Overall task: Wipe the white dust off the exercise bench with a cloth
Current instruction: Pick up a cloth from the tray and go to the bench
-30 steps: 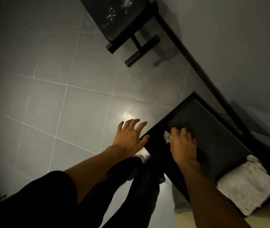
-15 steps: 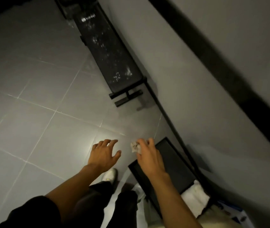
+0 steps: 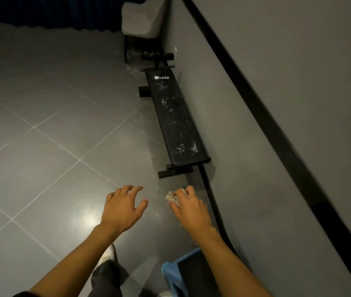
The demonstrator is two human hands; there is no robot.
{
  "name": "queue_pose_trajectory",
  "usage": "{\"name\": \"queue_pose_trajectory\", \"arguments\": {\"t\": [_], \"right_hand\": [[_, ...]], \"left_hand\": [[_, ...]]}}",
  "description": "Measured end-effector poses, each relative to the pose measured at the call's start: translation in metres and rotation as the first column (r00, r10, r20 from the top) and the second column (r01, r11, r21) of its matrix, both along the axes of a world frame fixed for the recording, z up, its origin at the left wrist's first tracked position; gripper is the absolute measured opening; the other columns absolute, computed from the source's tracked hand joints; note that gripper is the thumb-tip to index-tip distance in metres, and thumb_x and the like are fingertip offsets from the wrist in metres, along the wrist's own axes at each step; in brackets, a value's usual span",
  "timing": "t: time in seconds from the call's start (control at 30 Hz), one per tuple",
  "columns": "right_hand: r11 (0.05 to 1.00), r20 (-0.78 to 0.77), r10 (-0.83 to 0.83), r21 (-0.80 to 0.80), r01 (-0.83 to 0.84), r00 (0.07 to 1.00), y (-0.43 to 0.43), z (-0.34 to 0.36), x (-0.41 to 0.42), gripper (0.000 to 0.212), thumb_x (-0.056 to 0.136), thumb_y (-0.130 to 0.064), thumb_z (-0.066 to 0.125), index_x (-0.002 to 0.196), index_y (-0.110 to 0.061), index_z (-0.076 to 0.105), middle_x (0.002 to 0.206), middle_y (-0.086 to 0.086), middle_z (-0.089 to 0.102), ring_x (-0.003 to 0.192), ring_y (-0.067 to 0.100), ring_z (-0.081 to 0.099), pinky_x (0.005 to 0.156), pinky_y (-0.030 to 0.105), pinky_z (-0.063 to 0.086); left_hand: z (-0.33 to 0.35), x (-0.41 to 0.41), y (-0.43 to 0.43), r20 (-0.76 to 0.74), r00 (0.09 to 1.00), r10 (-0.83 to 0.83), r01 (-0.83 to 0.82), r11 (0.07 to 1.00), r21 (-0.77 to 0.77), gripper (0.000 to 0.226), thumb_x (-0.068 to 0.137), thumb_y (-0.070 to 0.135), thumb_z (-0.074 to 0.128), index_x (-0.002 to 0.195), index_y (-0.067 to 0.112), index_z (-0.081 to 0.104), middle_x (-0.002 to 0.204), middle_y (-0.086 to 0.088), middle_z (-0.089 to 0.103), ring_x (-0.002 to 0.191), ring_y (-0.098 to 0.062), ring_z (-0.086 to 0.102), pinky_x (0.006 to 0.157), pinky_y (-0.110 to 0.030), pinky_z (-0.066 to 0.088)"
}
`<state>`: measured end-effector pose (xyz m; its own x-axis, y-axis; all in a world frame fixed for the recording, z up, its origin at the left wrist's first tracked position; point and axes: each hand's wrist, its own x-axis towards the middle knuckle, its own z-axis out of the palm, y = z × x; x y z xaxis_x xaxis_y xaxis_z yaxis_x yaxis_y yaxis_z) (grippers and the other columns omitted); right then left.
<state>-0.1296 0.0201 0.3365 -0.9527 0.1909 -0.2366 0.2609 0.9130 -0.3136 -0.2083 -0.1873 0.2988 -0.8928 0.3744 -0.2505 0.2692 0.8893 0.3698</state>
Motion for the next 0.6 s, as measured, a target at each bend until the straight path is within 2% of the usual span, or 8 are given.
{"name": "queue_pose_trajectory", "arguments": {"t": [0.13,0.33,0.47,0.6], "right_hand": [[0.997,0.012,0.038,0.071,-0.039,0.999,-0.047,0.012,-0.047,0.032,0.099,-0.045,0.055,0.118,-0.019,0.058,0.121,0.007,0.048,0.085,0.031,0.066,0.068,0.037,0.052],[0.986,0.013,0.102,0.134,-0.102,0.995,-0.11,0.033,-0.127,0.036,0.099,-0.046,0.055,0.127,-0.024,0.054,0.128,0.003,0.044,0.086,0.028,0.067,0.072,0.036,0.054],[0.977,0.002,0.145,0.16,-0.144,0.989,-0.127,0.039,-0.167,0.037,0.098,-0.047,0.056,0.127,-0.026,0.053,0.126,0.0,0.042,0.086,0.021,0.066,0.073,0.034,0.058],[0.973,-0.02,0.163,0.17,-0.157,0.986,-0.127,0.037,-0.204,0.034,0.096,-0.049,0.059,0.121,-0.026,0.055,0.12,-0.001,0.046,0.076,0.024,0.066,0.065,0.039,0.058]], "left_hand": [[0.006,-0.047,-0.048,0.015,1.0,0.005,-0.006,0.999,0.044,0.073,0.09,0.071,0.025,0.145,0.033,0.053,0.149,0.001,0.055,0.137,-0.023,0.051,0.114,-0.046,0.037],[0.005,-0.114,-0.106,0.003,1.0,0.017,-0.017,0.998,0.055,0.071,0.09,0.071,0.028,0.142,0.032,0.057,0.146,-0.001,0.058,0.134,-0.025,0.054,0.114,-0.047,0.037],[-0.002,-0.145,-0.133,0.021,0.998,0.057,-0.058,0.996,0.069,0.085,0.084,0.077,0.014,0.14,0.032,0.059,0.145,-0.002,0.059,0.133,-0.026,0.055,0.114,-0.049,0.036],[-0.013,-0.171,-0.15,0.05,0.992,0.114,-0.117,0.992,0.053,0.09,0.082,0.078,0.009,0.141,0.033,0.058,0.146,-0.002,0.058,0.135,-0.026,0.053,0.115,-0.049,0.034]]}}
